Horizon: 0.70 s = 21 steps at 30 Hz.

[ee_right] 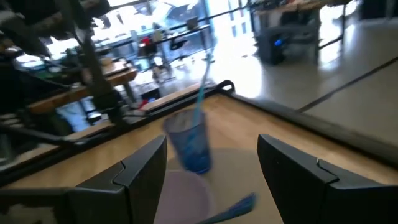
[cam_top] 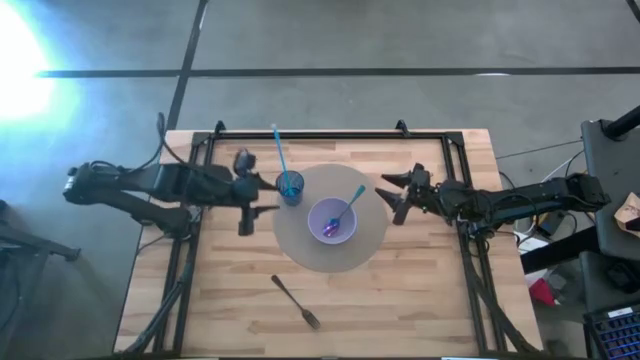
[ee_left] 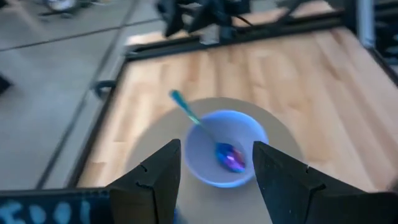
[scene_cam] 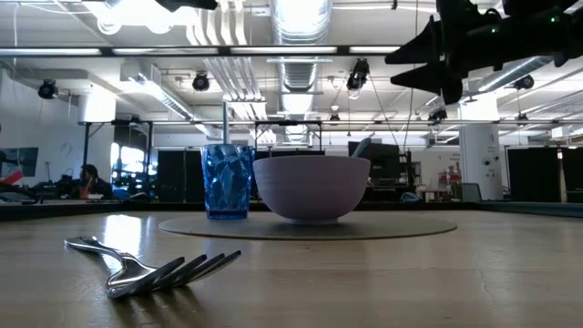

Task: Pick & Place Utensil
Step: Put the black fork into the purple bowl

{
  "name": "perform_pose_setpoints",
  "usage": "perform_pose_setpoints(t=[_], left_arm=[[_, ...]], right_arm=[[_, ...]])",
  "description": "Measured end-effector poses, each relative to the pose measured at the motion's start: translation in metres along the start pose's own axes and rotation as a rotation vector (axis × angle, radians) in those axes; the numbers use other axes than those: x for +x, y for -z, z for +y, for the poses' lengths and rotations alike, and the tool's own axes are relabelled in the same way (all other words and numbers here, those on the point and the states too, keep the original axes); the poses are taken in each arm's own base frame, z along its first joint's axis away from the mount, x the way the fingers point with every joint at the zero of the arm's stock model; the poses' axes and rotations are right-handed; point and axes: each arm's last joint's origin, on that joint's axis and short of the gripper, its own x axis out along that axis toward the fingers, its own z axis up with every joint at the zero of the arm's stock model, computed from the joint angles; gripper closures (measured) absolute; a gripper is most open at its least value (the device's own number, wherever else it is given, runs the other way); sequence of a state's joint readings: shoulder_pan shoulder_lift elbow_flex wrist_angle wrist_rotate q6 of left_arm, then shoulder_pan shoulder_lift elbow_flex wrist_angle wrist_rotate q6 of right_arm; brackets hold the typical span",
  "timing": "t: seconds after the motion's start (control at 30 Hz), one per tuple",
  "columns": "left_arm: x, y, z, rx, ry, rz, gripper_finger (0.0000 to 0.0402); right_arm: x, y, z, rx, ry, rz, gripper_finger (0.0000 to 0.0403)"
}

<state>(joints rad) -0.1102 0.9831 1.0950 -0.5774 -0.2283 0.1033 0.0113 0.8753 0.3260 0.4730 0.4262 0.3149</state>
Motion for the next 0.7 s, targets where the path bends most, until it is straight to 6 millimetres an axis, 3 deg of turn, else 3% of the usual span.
perform_pose_setpoints(t=[0.33,0.7], left_arm=[[0.034,0.008,-0.038,0.112,0.189,0.136,0.0209],[0.061,0.019,-0.085,0.209,0.344,0.241,0.0209]], right_arm=[[-0.01,0.006,0.023,0.077,-0.188,0.055,0.0158],[-0.018,-0.005,0.042,0.116,-0.292,-0.017,0.0158]])
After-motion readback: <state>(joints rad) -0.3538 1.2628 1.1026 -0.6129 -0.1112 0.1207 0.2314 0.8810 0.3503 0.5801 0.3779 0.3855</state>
